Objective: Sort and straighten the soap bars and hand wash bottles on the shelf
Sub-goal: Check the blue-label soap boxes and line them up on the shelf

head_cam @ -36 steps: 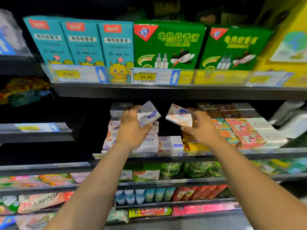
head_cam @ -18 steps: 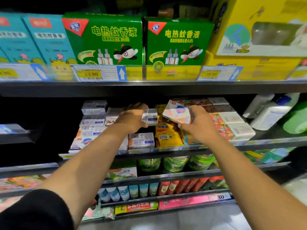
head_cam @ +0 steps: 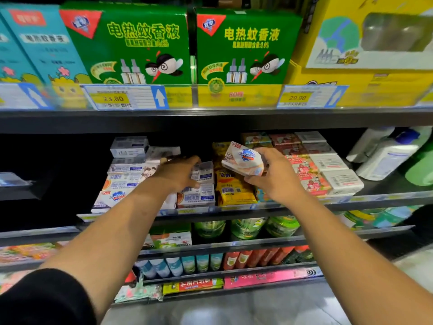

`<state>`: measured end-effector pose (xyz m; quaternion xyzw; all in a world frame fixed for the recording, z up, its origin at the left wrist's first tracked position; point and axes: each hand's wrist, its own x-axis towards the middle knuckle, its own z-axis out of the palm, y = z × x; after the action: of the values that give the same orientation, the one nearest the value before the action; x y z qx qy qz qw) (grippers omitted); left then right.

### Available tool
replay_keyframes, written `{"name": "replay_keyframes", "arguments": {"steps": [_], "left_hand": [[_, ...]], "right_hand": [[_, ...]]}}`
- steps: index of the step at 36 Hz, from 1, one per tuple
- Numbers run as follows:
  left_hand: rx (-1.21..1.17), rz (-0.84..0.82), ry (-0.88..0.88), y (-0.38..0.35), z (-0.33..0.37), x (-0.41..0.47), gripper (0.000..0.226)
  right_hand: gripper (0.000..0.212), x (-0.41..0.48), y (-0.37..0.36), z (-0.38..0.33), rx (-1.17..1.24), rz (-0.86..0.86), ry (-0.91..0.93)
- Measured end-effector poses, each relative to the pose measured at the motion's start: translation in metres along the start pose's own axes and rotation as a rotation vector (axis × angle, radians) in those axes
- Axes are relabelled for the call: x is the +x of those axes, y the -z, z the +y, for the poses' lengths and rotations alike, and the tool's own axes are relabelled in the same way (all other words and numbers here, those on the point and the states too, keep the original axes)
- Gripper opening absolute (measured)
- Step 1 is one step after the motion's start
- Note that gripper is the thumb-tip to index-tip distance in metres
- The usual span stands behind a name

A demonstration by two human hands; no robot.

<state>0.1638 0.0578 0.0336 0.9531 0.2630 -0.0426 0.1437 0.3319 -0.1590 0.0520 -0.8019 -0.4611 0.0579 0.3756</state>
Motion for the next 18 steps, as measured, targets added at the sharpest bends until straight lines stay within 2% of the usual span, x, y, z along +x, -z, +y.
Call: {"name": "replay_keyframes", "arguments": {"steps": [7, 12, 18], "left_hand": [[0.103, 0.036, -0.054, -0.001, 0.000, 0.001, 0.069], [0.019, -0.028, -0.033, -0.002, -0.003, 0.005, 0.066], [0.046, 0.015, -0.013, -0.013, -0.001, 0.006, 0.048]], "right_hand": [[0.062, 0.004, -0.006, -0.001, -0.010, -0.021, -0.026], [0.059, 0.013, -0.012, -0.003, -0.057, -0.027, -0.064], [0.030, 0.023, -0.014, -0.008, -0.067, -0.043, -0.158]]}}
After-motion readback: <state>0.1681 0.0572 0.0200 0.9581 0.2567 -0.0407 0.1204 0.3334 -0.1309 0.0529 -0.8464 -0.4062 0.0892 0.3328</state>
